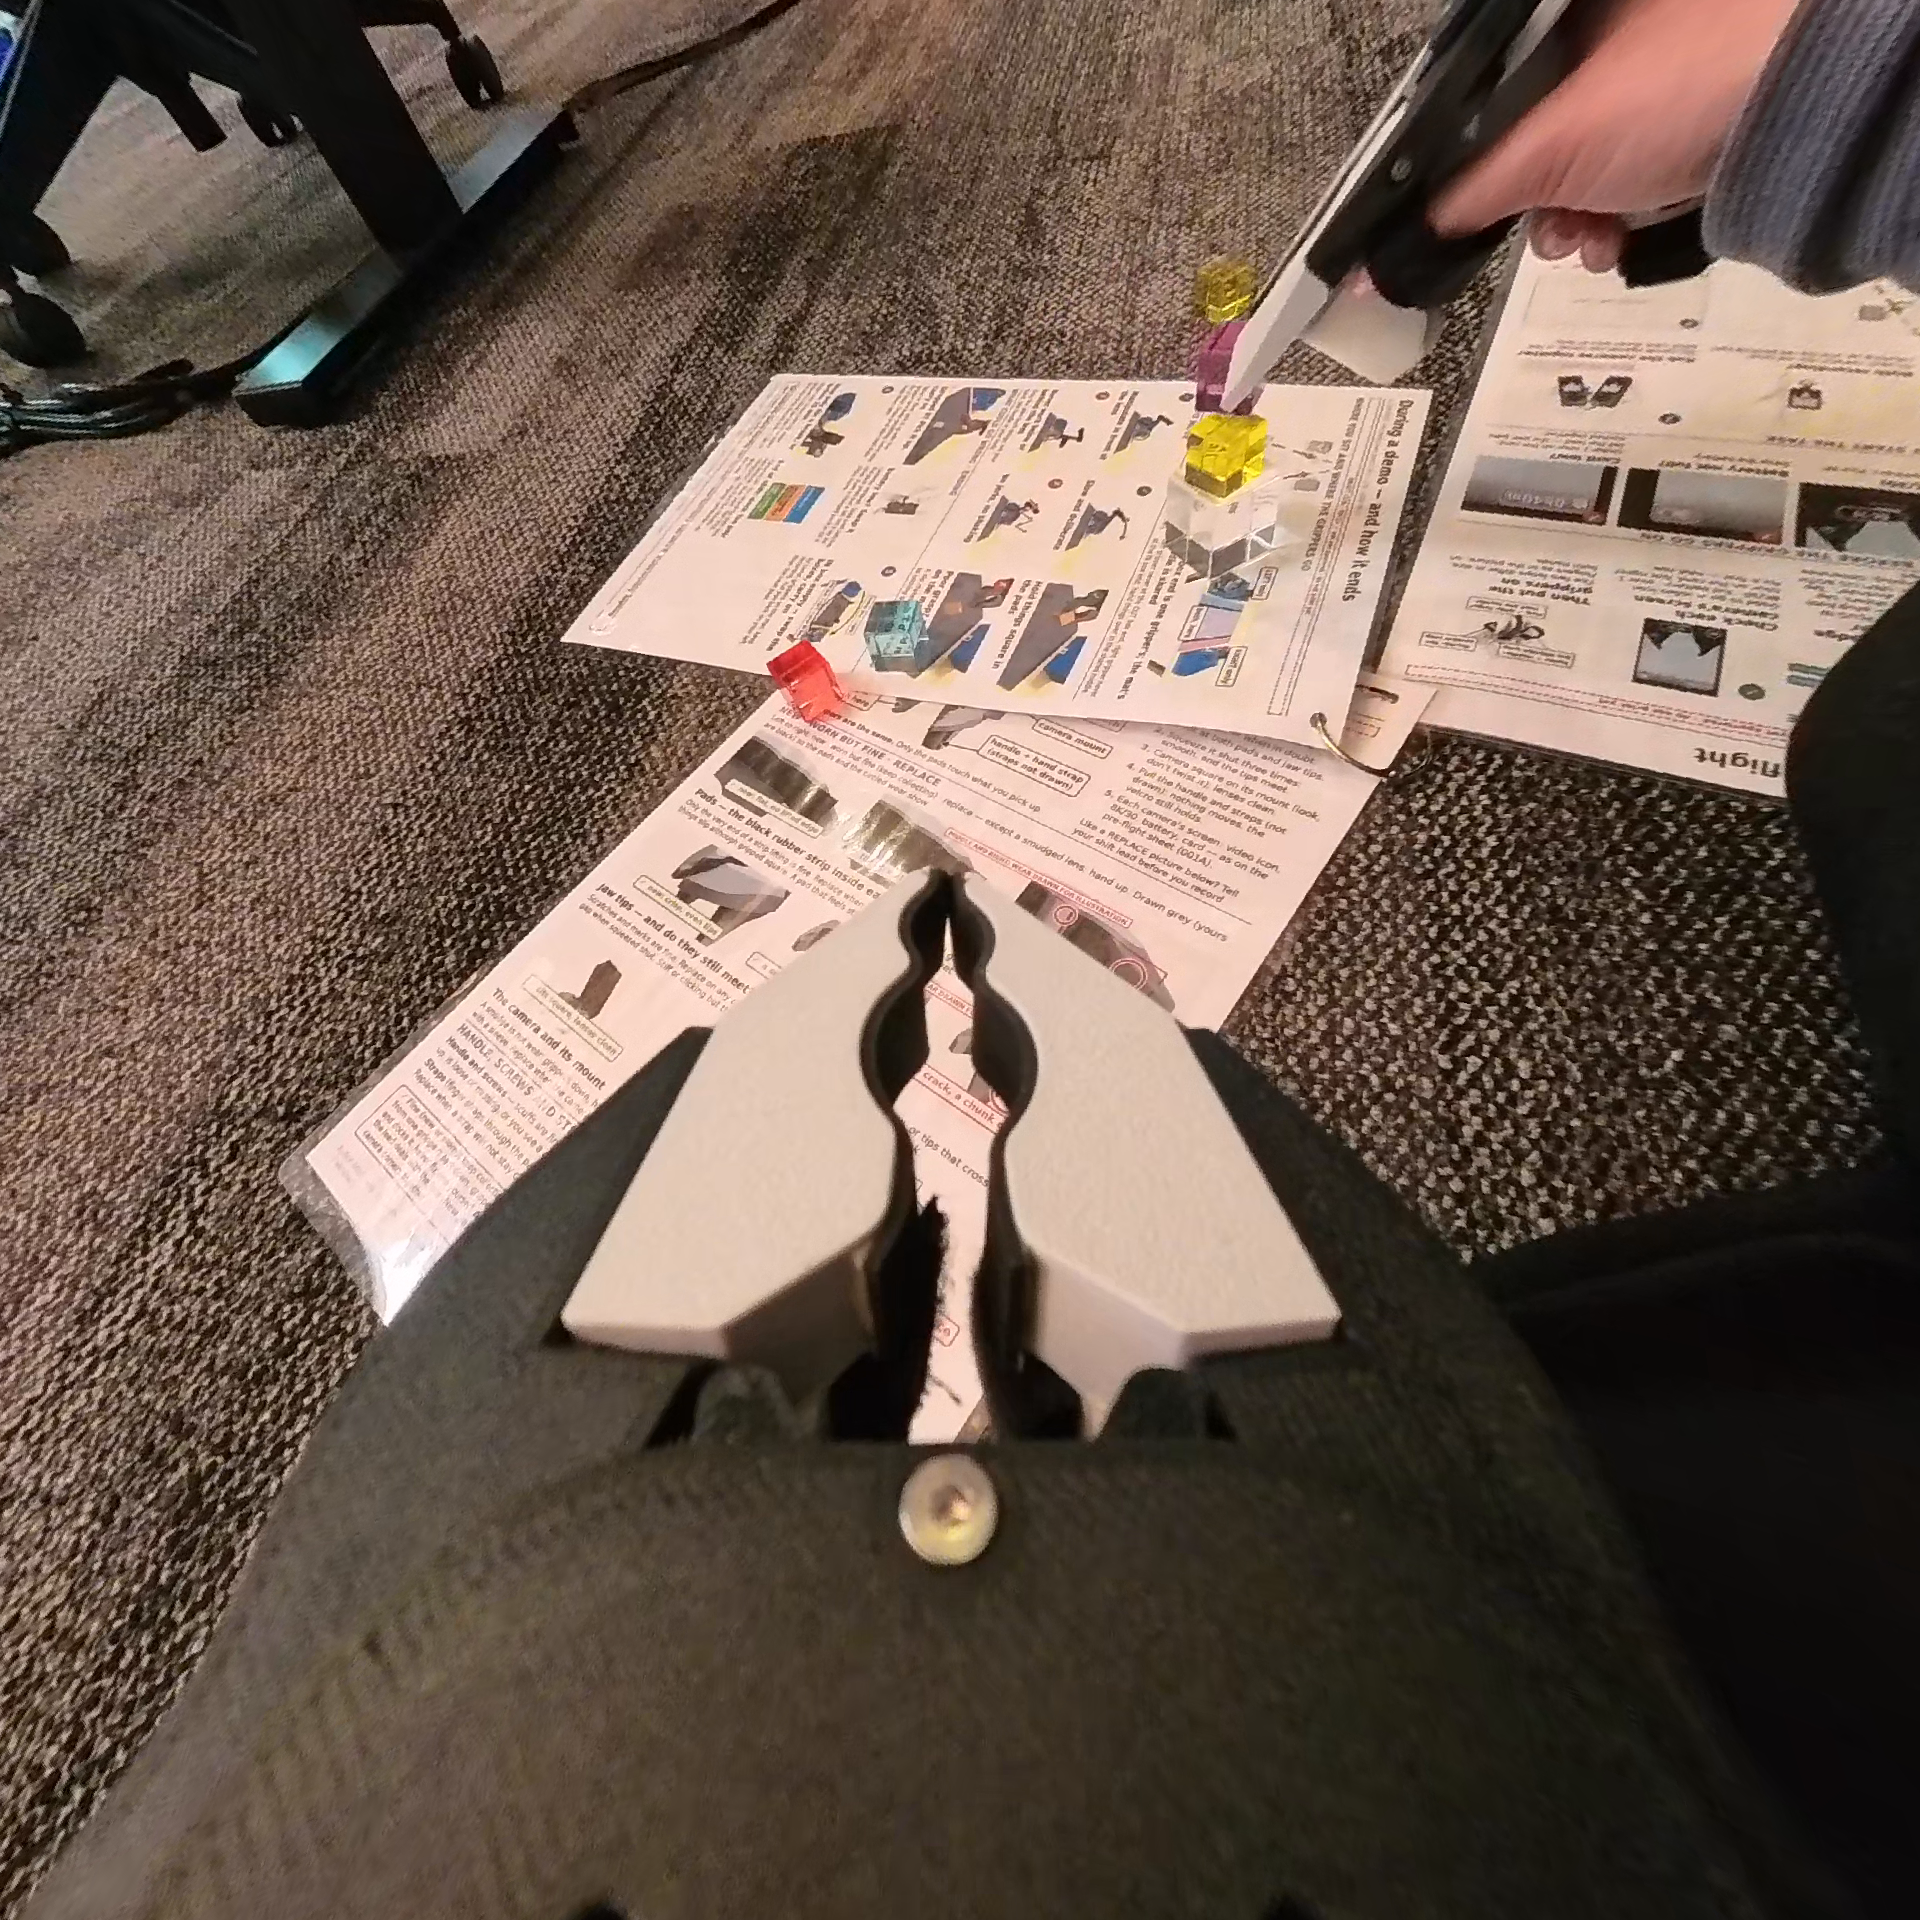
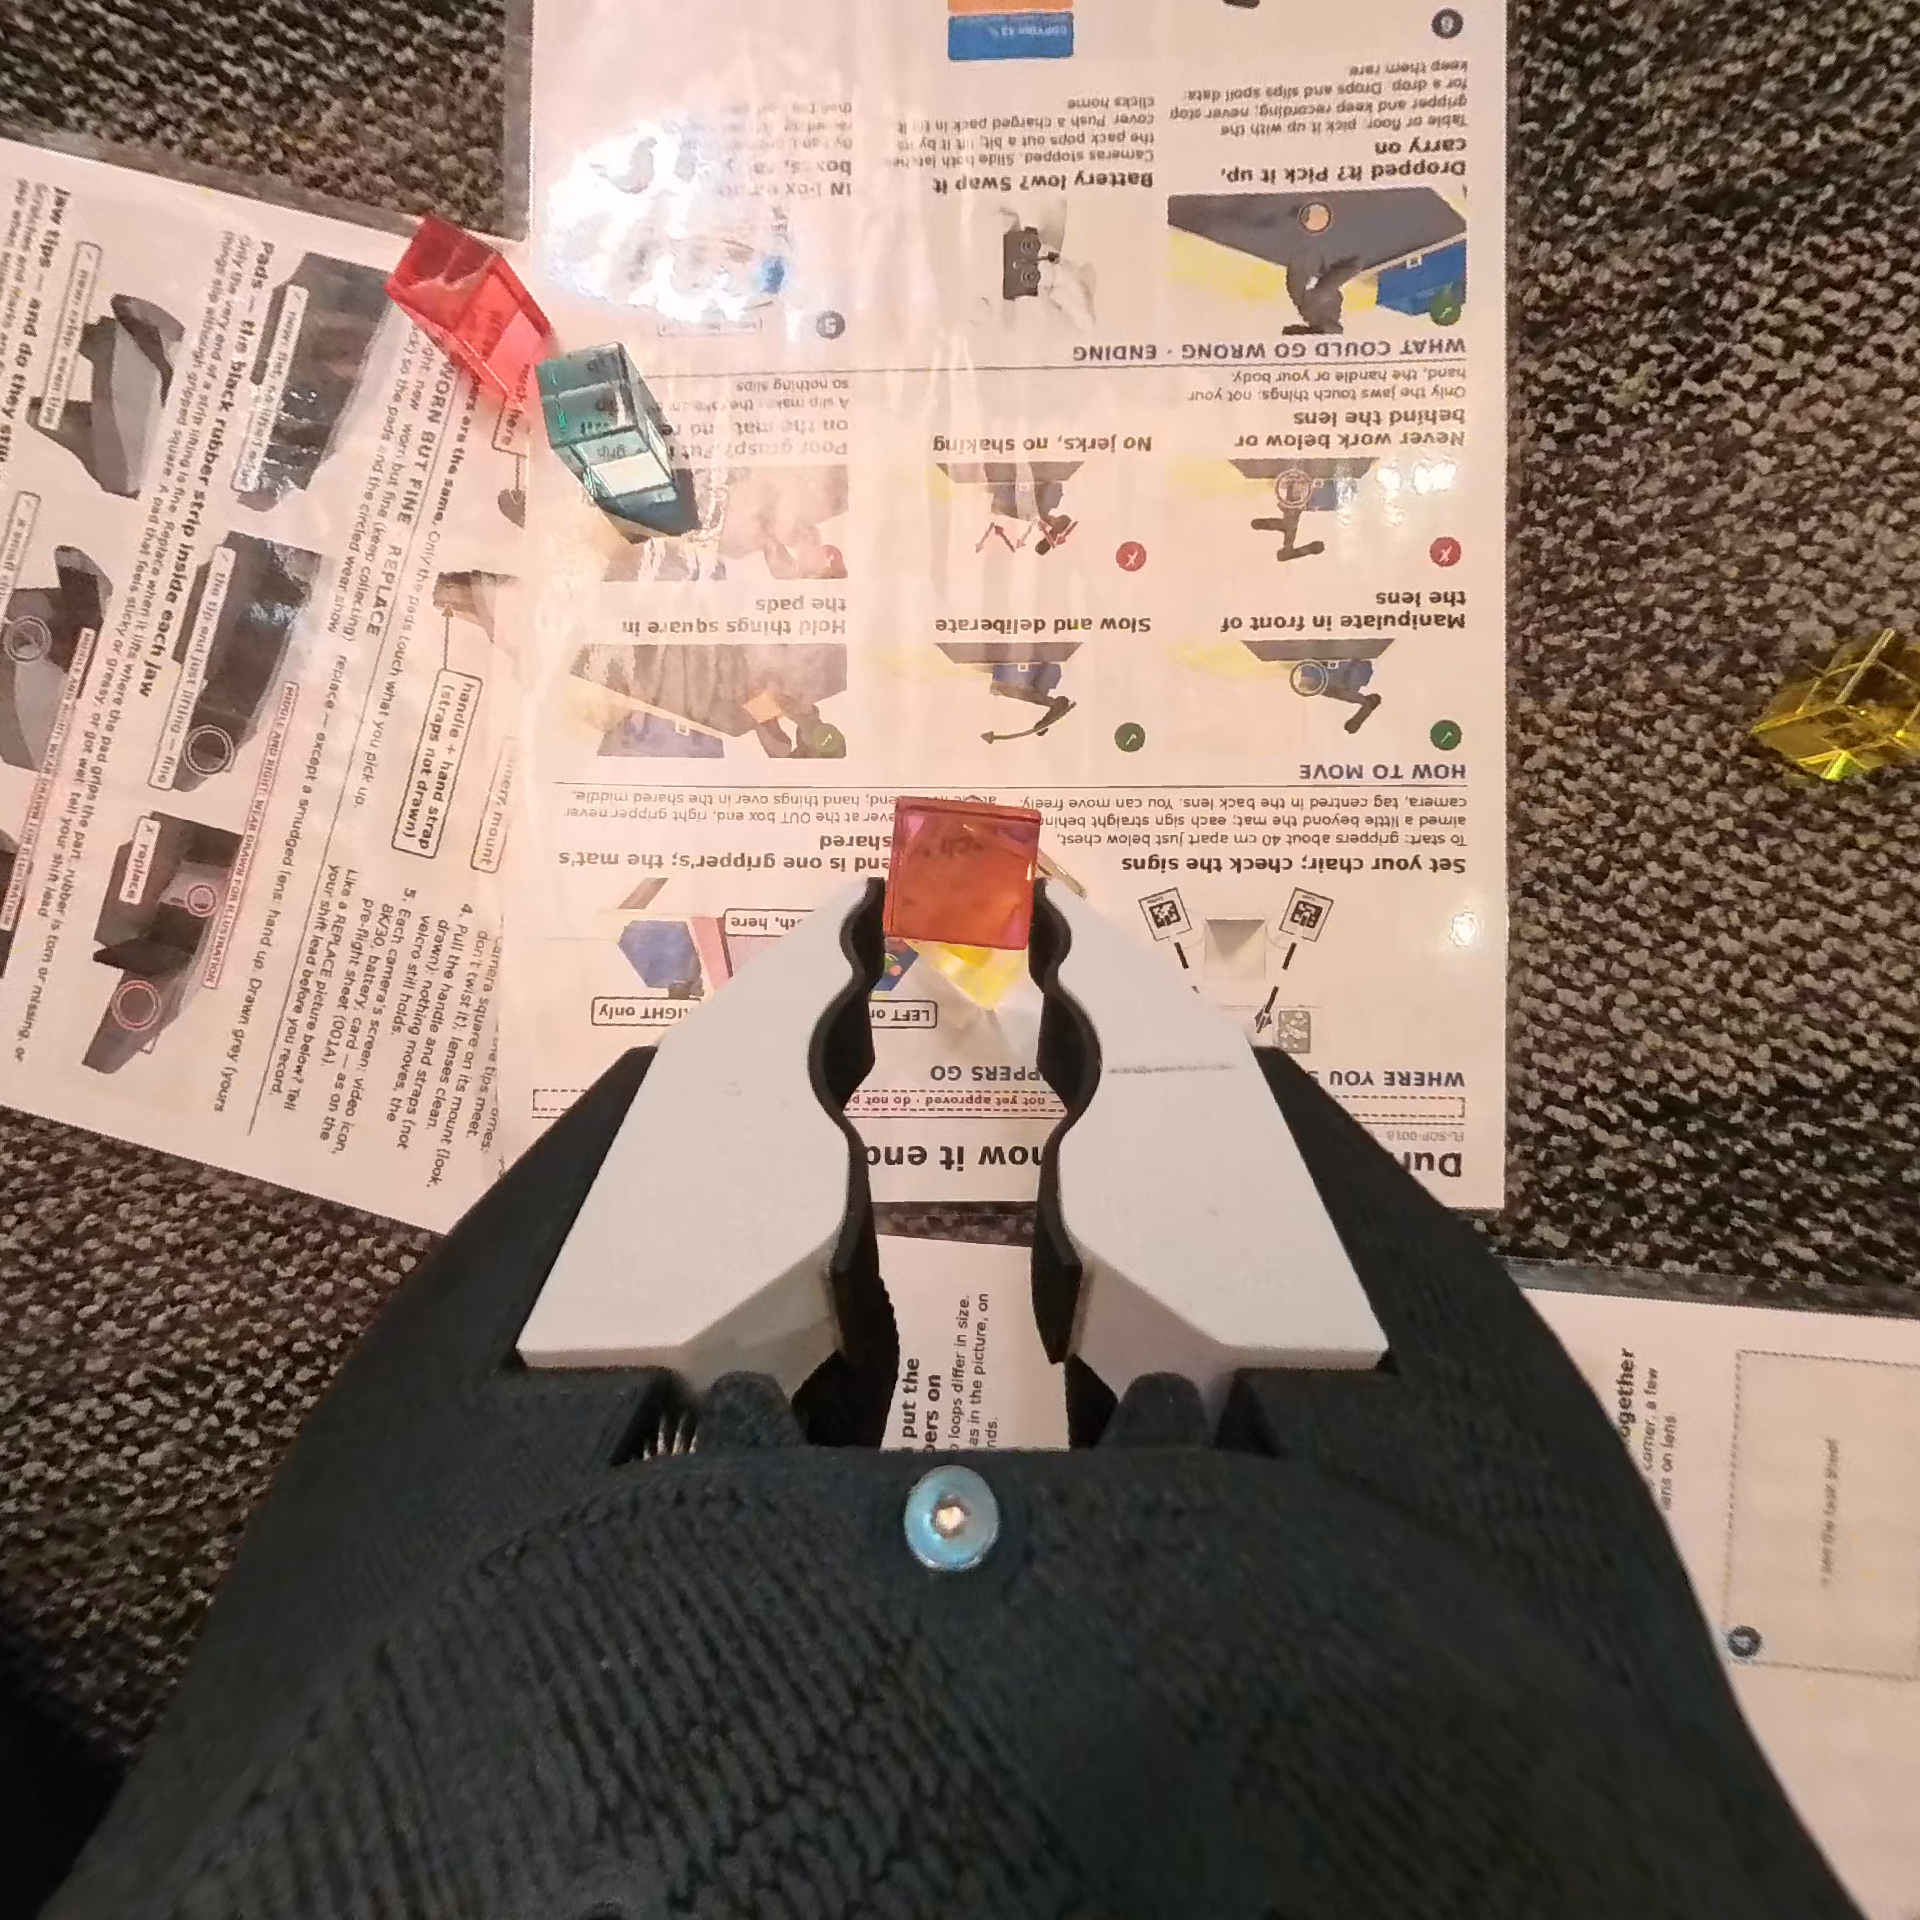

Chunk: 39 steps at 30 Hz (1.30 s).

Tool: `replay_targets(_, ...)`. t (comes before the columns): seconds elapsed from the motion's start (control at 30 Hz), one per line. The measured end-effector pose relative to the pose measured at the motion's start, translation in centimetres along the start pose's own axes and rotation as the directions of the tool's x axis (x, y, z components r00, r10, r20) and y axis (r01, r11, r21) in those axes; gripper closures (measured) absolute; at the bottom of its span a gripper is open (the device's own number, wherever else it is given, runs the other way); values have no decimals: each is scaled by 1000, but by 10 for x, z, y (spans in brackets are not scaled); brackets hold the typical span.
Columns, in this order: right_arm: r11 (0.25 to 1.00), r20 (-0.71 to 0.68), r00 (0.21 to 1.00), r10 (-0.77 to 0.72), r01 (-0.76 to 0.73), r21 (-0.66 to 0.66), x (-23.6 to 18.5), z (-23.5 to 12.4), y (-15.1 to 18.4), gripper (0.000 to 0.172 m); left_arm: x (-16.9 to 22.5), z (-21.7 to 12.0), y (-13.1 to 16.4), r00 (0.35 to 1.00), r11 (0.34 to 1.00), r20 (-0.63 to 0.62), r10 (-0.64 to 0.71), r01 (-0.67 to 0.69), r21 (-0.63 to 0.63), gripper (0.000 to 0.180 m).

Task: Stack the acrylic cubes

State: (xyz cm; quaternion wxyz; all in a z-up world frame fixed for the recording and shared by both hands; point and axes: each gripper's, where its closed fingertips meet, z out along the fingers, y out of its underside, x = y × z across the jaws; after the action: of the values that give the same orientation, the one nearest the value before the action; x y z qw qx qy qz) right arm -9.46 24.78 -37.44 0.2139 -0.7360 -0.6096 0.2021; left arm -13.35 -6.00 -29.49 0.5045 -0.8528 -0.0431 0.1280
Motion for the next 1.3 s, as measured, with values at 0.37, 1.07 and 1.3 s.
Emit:
replay_targets(0.37, 988, 0, 997, 79, -79, 131, 9, -14, -18, 117, 0, 0, -1, 1000, 1000, 1, -1, 1, 2, 180)
replay_targets(1.07, 994, 43, 996, -80, 77, 80, -98, 133, -80, 118, 3, 4, 5, 1000, 1000, -20, 11, -12, -18, 180)
replay_targets(1.3, 995, 148, 988, -55, 42, 89, -116, 128, -80, 147, 3, 7, 7, 1000, 999, -26, 11, -12, -30, 180)
